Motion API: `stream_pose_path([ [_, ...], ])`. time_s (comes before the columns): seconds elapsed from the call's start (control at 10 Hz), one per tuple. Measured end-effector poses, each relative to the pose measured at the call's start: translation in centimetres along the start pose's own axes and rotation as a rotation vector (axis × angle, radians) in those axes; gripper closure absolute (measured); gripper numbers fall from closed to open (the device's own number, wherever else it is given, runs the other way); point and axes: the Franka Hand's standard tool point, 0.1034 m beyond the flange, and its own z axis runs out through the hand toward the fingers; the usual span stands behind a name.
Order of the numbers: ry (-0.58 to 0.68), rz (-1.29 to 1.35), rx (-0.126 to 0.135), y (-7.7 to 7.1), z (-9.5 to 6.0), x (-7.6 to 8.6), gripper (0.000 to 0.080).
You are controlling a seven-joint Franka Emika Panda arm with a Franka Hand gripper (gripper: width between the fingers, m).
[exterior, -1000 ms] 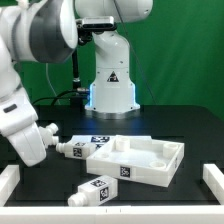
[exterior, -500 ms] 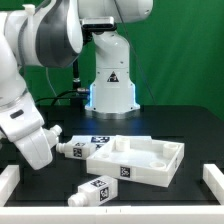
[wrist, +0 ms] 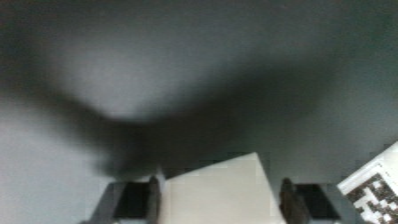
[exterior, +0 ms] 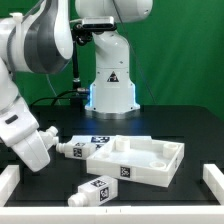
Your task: Assemble one leg
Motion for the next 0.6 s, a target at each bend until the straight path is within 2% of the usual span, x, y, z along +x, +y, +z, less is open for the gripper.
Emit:
stream_pose_path([
  [0.2,-0.003,0.000,-0.001,0.00,-0.23,-0.02,0.0244],
  [0.3,-0.004,0.000,-0.002,0.00,-0.29,-0.02,0.0169],
  [0.6,-0.005,0.000,-0.002,0.00,-0.34,-0.02,0.0155],
])
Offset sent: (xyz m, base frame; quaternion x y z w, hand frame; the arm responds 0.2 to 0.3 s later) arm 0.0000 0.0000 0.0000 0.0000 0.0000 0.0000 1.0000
